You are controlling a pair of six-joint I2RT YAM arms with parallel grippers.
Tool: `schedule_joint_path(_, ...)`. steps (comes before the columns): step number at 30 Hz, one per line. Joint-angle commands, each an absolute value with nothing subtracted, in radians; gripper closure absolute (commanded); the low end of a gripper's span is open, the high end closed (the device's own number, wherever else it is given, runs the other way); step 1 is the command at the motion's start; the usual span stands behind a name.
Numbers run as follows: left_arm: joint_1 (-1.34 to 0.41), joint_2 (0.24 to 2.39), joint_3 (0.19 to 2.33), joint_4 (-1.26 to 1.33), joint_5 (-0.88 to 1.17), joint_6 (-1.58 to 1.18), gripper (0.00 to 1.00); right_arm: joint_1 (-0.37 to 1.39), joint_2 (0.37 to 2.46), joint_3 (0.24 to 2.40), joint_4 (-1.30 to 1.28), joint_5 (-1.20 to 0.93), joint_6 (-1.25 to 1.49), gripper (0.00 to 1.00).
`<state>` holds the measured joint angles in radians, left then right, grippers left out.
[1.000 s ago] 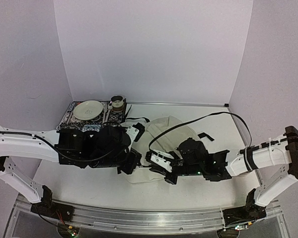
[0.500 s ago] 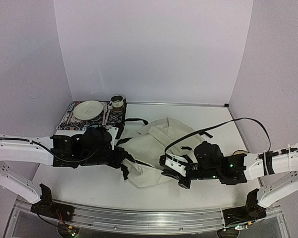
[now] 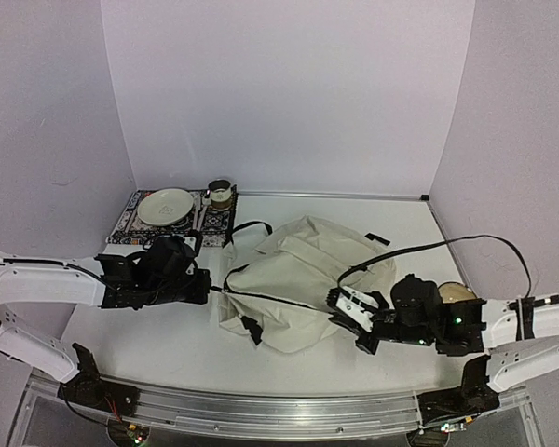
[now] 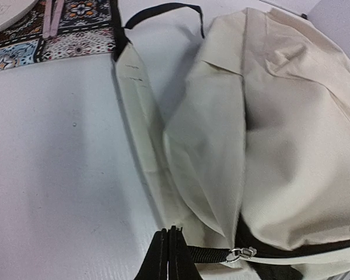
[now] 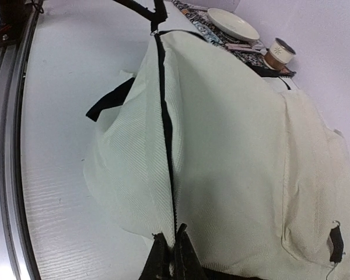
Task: Pack the student bag
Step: Zip the largest pocket of the bag in the student bag, then hold the largest pocket of the student bag.
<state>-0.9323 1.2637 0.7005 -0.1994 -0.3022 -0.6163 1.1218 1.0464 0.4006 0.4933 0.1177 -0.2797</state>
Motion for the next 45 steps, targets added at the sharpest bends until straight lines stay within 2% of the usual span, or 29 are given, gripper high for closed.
schedule_joint_path(1, -0.845, 1.272, 0.692, -0.167, -0.385, -0.61, 1.0, 1.103, 0.895, 0.344, 0.475, 0.261, -0.249, 1.0)
schedule_joint_path(8, -0.892, 1.36, 0.779, -0.044, -0.129, -0.533, 1.0, 1.092, 0.914, 0.364, 0.44, 0.306, -0.226, 1.0)
schedule_joint_path(11, -0.963, 1.359, 0.806, -0.015, -0.088, -0.531, 1.0, 1.092, 0.96, 0.447, 0.34, 0.201, -0.209, 0.85)
schedule_joint_path(14, -1.022, 1.364, 0.83, -0.004, -0.047, -0.541, 1.0, 1.092, 0.987, 0.531, 0.281, 0.094, -0.173, 0.61)
schedule_joint_path(19, -1.079, 1.388, 0.878, 0.058, 0.011, -0.555, 1.0, 1.092, 1.053, 0.682, 0.187, 0.006, -0.137, 0.41)
schedule_joint_path(23, -1.112, 1.419, 0.929, 0.091, 0.059, -0.552, 1.0, 1.115, 1.157, 0.77, 0.167, -0.049, -0.123, 0.34)
schedule_joint_path(31, -1.166, 1.442, 0.99, 0.152, 0.109, -0.573, 1.0, 1.232, 1.301, 0.827, 0.218, 0.109, -0.146, 0.31)
schedule_joint_path(35, -1.182, 1.456, 1.001, 0.155, 0.117, -0.579, 1.0, 1.276, 1.347, 0.831, 0.241, 0.191, -0.164, 0.31)
schedule_joint_path(39, -1.183, 1.442, 0.991, 0.154, 0.102, -0.576, 1.0, 1.286, 1.374, 0.813, 0.247, 0.292, -0.188, 0.4)
schedule_joint_path(43, -1.183, 1.425, 0.967, 0.151, 0.061, -0.569, 1.0, 1.285, 1.365, 0.792, 0.239, 0.311, -0.196, 0.63)
schedule_joint_path(45, -1.183, 1.425, 0.961, 0.146, 0.044, -0.563, 1.0, 1.286, 1.348, 0.782, 0.227, 0.31, -0.197, 0.81)
